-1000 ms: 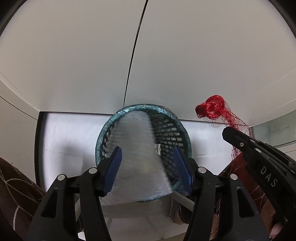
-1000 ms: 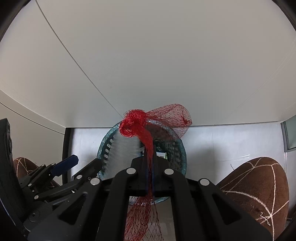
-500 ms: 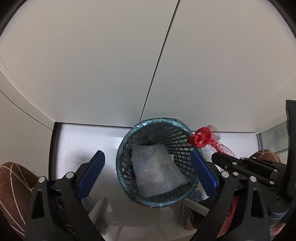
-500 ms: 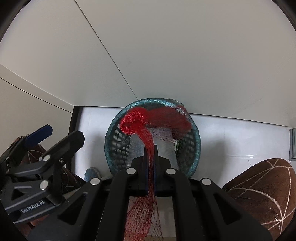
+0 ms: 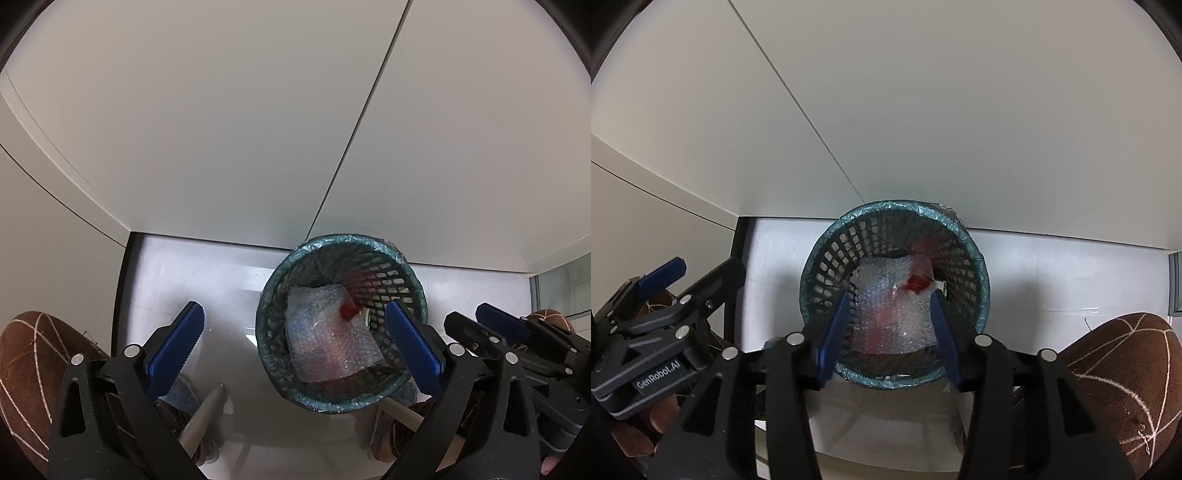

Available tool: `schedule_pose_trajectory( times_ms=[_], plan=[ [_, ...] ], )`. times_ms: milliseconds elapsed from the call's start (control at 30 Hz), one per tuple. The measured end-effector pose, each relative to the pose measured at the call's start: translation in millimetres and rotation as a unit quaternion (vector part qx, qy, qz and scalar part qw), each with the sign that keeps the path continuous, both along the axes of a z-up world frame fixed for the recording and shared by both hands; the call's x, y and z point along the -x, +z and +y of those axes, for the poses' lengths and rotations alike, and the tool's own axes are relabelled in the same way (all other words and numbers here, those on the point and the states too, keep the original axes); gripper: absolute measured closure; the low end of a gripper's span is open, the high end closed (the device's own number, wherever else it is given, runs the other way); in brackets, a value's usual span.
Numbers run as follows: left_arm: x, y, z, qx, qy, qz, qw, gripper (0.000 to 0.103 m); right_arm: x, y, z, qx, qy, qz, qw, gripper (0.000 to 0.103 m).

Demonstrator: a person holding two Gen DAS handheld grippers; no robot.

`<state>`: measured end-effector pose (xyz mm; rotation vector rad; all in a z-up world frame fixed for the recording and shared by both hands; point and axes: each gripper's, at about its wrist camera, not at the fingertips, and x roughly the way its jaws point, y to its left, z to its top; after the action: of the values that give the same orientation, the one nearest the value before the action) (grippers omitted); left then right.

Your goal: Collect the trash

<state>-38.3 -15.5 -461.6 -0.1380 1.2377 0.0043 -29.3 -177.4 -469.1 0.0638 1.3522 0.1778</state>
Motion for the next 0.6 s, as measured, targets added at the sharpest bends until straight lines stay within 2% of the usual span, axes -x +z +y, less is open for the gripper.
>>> schedule_pose_trajectory(
  times_ms=[200,267,367,500,600],
  plan=[
    [1.6,2.9,2.1,0.008,-0.001,-0.003,1.0,0.006,0.3,14.3,-7.5,0.014,-0.03,-0.025,0.999,0.035],
    [2.4,7.1,3.9,0.008,-0.002,-0.007,0.9999,0.006,3.6,24.4,-13.3,0.011,-0.04,-0.037,0.998,0.024],
    [5.5,18.3,5.7,0.013,-0.008,-0.015,0.9998,0.006,9.4,43.9,-19.5,0.015,-0.027,-0.051,0.998,0.016],
    [12.5,48.5,8.6,0.022,-0.01,-0.029,0.9993,0.006,19.7,78.6,-26.6,0.056,-0.023,-0.092,0.994,0.01],
    [19.0,77.4,6.9,0.014,-0.01,-0.047,0.9988,0.007,25.9,111.5,-32.4,0.05,-0.035,-0.131,0.99,0.01]
  ],
)
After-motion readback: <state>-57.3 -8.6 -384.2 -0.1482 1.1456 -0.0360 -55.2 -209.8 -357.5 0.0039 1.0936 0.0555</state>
